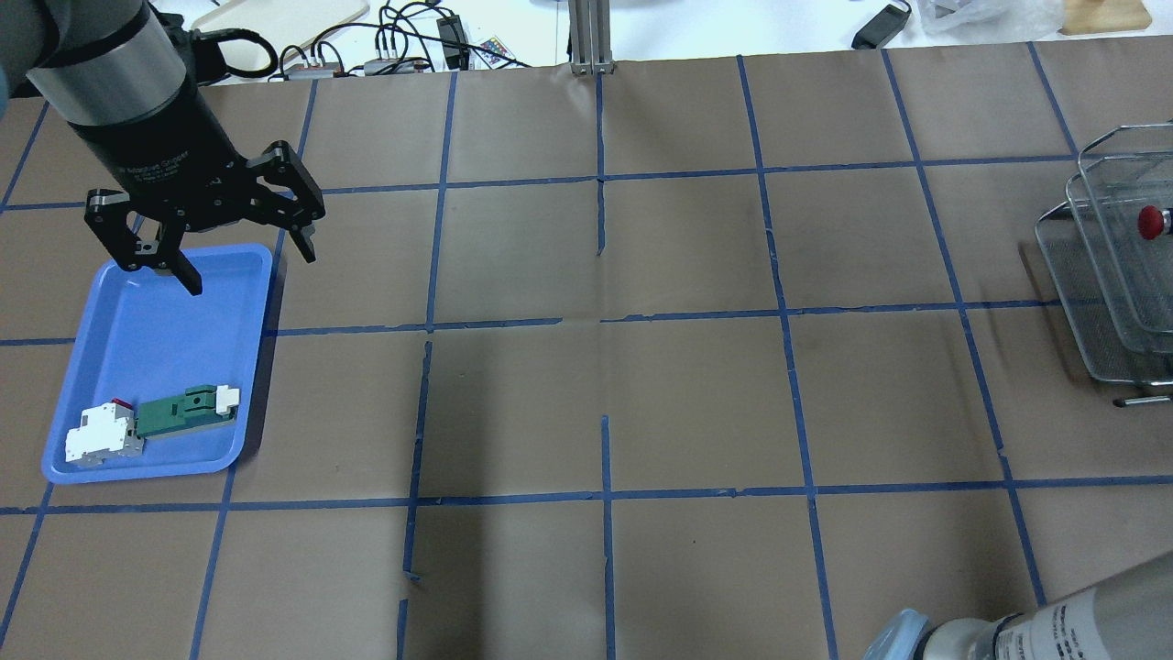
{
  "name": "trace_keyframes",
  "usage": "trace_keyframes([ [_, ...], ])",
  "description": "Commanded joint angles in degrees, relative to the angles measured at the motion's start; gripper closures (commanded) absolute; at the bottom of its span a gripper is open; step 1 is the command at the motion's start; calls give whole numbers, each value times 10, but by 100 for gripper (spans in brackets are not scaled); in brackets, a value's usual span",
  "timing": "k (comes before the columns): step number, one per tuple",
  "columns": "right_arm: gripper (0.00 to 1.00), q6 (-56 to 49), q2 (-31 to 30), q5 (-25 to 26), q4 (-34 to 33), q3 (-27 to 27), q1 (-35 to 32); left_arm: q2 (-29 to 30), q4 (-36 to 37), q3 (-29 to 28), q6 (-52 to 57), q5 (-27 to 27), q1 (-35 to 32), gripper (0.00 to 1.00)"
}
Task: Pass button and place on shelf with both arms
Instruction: 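Carry the button to the wire basket while the left arm returns over the tray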
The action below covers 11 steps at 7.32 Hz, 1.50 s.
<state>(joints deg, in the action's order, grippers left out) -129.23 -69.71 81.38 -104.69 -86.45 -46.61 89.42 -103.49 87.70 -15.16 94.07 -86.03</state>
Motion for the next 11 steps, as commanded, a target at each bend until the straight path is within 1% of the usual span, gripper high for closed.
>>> trace_keyframes([
  [1, 5, 3, -5, 0, 7, 6, 0, -2, 0, 24, 32, 30, -1, 0],
  [2, 0, 4, -9, 1, 8, 5, 0, -13, -1, 14, 89, 23, 0, 0],
  [3, 0, 4, -22, 8, 21, 4, -1, -27, -2, 13, 196, 22, 2, 0],
  [4, 0, 36, -51, 9, 32, -2, -8, -32, -2, 12, 213, -3, 9, 0],
  [5, 0, 85, -75, 8, 58, -6, -25, -35, -2, 16, 216, -24, 15, 0],
  [6, 0, 122, -93, 10, 80, -6, -57, -37, -1, 18, 216, -28, 16, 0],
  [7, 0, 156, -110, 10, 83, -6, -90, -42, -2, 24, 215, -28, 15, 0],
  [8, 0, 227, -137, 14, 103, -6, -138, -43, -2, 25, 219, -28, 16, 0],
  [9, 0, 330, -160, 41, 117, -6, -204, -44, -2, 25, 223, -27, 16, 0],
  [10, 0, 409, -174, 64, 114, -5, -274, -44, -2, 26, 223, -23, 15, 0],
  [11, 0, 506, -178, 76, 114, 1, -338, -44, -2, 26, 222, -23, 12, 0],
])
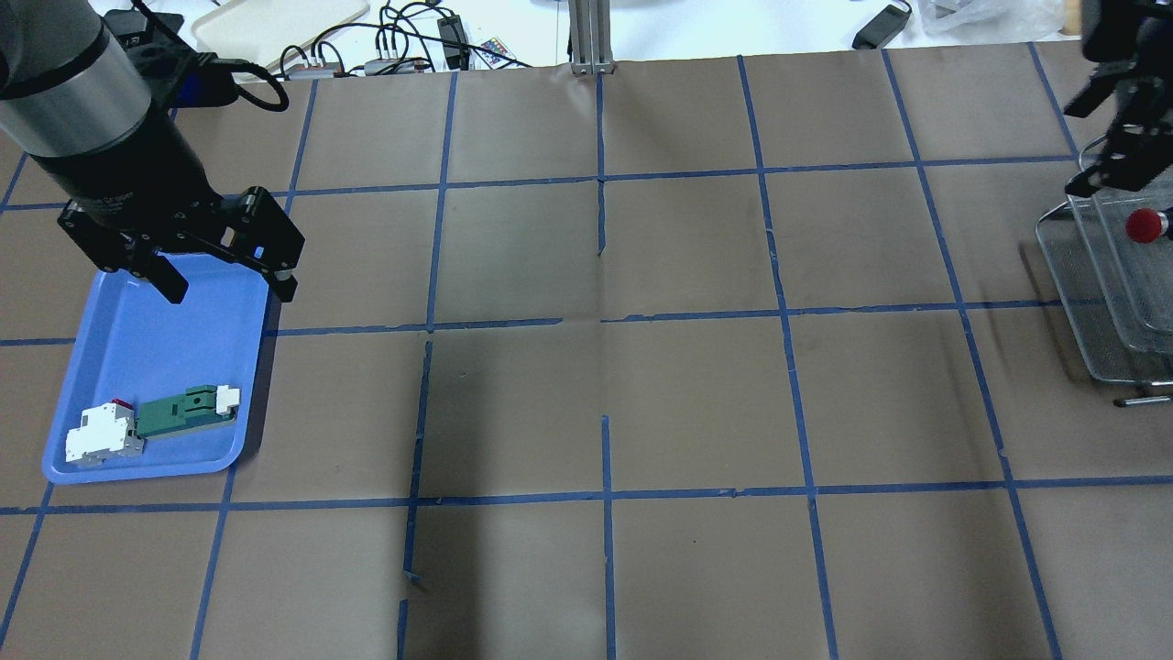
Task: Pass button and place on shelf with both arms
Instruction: 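Open the right gripper to release the button and raise it away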
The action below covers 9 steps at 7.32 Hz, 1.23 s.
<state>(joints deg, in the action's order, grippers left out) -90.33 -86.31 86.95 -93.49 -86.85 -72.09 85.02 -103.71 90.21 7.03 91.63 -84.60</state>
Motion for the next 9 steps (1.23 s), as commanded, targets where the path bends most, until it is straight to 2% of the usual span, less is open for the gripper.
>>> trace_keyframes([
  [1, 0, 247, -11, 27, -4, 9, -145, 0, 3, 3, -9, 0, -2, 0],
  [2, 0, 332, -4, 41, -6, 24, -184, 0, 3, 6, -15, 0, -2, 0],
  [4, 0, 509, 16, 35, -6, 54, -209, -1, 3, 16, -12, 0, -2, 0],
  [6, 0, 642, 14, 36, 28, 48, -182, -2, 4, 18, -16, 0, 0, 0],
  [9, 0, 835, 4, 38, 31, 45, -173, -6, 18, 19, -17, -2, 0, 0],
])
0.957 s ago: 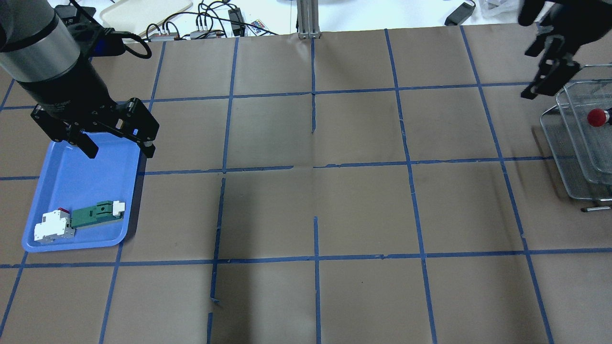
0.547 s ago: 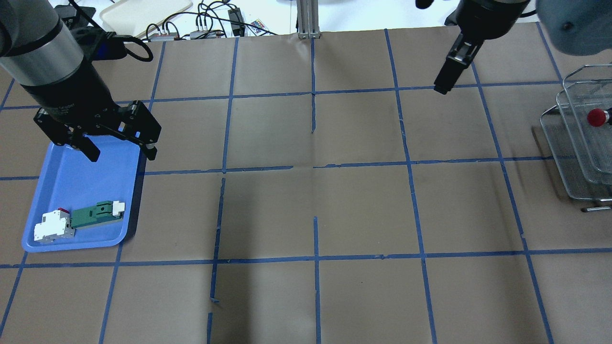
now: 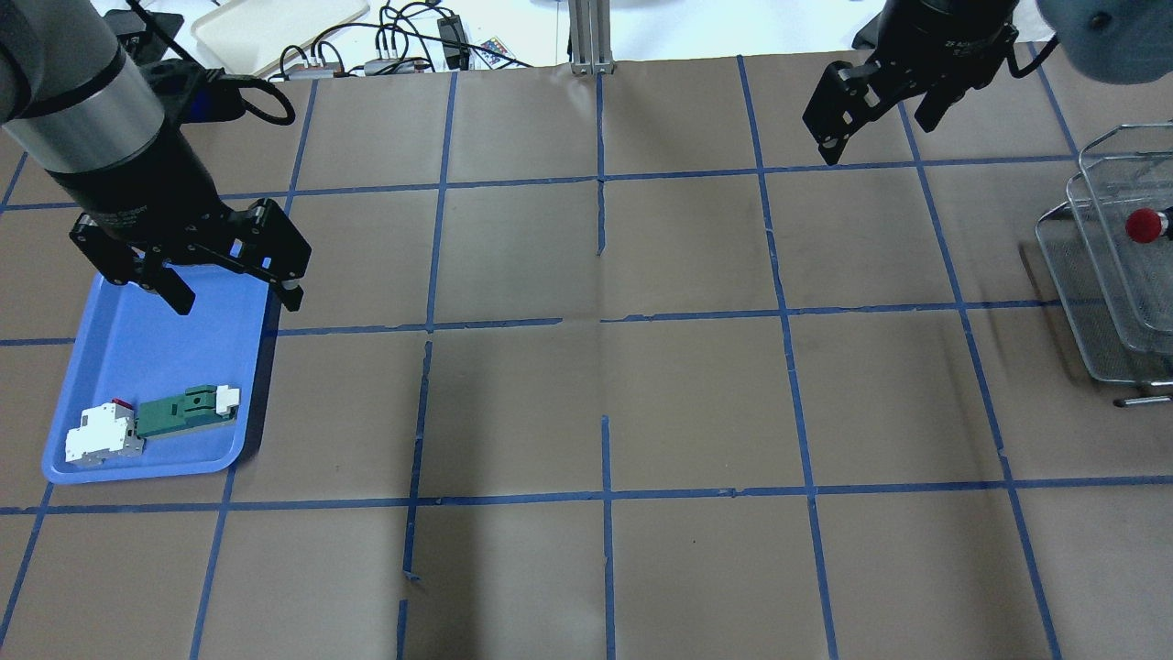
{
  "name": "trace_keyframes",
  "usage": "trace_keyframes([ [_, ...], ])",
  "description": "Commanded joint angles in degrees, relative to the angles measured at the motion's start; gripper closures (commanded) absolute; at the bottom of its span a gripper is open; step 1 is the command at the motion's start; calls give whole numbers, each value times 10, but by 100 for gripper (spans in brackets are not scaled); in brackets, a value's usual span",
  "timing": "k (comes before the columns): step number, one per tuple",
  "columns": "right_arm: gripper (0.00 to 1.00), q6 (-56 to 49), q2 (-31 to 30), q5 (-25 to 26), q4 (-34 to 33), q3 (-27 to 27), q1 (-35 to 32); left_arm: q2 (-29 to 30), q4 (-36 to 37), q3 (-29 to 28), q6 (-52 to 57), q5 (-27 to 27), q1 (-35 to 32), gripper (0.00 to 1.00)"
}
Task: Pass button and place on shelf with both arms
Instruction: 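Open the right gripper to release the button and raise it away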
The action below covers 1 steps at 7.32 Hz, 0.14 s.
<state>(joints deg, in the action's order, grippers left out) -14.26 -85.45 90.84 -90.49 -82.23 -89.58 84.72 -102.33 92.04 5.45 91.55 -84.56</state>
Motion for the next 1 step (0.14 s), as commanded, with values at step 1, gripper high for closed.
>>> trace_keyframes([
  [1, 0, 87, -4, -1, 1, -1, 1, -3, 5, 3, -1, -1, -1, 0],
])
